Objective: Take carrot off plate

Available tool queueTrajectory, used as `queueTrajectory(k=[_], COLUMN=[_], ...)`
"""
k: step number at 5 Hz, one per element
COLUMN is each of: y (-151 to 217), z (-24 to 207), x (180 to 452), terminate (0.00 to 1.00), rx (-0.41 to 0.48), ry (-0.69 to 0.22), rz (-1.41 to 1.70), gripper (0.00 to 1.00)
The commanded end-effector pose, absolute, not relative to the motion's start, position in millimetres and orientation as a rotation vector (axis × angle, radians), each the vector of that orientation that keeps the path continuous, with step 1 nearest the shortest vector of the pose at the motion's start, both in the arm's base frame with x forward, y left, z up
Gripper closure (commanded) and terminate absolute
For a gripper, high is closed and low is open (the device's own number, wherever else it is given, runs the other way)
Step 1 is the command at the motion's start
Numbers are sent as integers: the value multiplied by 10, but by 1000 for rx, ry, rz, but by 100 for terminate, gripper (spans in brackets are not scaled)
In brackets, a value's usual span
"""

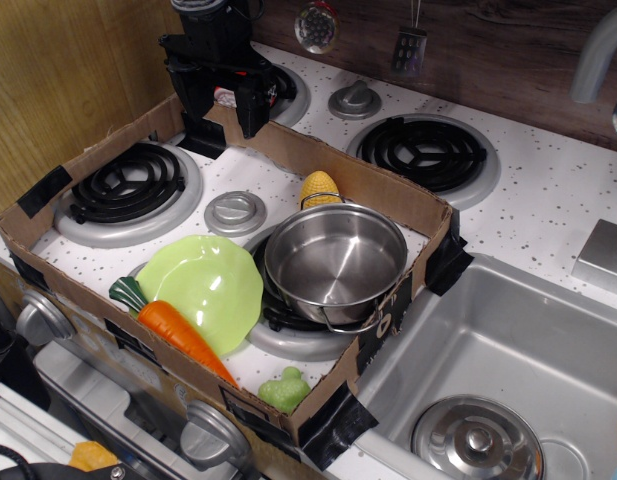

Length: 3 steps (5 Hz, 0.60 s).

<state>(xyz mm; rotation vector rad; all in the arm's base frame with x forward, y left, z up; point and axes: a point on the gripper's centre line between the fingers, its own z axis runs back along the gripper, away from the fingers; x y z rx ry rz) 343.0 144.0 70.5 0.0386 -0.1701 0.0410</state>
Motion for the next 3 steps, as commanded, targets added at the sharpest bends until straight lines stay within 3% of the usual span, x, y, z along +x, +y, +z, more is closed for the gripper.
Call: queueTrajectory(k=[1,3], y=[1440,1369], z=[705,826], x=[3430,3398], terminate=[0,0], rx=[39,117], ry=[-170,-292], rz=[41,273], gripper=[0,0])
